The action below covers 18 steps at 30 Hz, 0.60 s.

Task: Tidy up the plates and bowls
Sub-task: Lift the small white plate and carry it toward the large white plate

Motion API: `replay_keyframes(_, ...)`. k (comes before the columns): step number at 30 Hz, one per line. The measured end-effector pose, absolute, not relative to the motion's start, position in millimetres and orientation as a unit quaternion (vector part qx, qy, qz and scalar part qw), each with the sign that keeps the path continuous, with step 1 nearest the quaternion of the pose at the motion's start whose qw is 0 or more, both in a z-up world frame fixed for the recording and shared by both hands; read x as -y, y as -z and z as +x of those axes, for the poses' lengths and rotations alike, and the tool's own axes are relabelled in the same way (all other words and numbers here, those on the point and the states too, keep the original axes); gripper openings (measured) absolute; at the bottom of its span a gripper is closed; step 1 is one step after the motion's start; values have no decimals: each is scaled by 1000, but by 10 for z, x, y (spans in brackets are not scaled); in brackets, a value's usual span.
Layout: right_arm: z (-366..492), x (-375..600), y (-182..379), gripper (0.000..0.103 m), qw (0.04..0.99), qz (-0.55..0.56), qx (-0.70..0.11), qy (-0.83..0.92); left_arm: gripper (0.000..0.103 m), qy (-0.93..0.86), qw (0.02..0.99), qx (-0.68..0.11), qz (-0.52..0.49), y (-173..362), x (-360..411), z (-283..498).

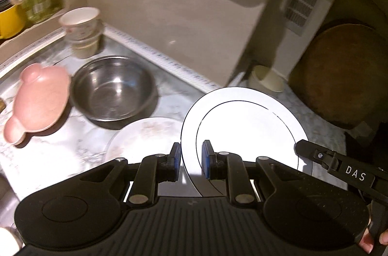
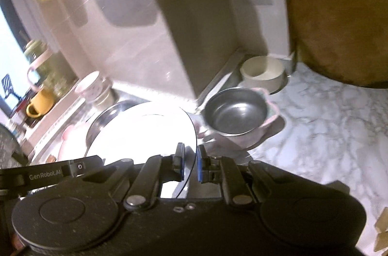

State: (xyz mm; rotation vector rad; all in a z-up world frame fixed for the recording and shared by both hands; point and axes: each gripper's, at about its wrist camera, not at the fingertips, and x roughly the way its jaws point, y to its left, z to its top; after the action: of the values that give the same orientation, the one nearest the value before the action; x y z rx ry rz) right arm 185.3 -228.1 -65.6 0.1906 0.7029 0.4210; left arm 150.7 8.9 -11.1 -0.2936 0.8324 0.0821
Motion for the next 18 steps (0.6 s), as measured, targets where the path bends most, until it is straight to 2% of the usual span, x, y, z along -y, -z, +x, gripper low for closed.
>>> replay_keyframes(18,2072,1585,1245,10,879,57,-406,-245,17,-87,885,-432,-151,795,-679,1443)
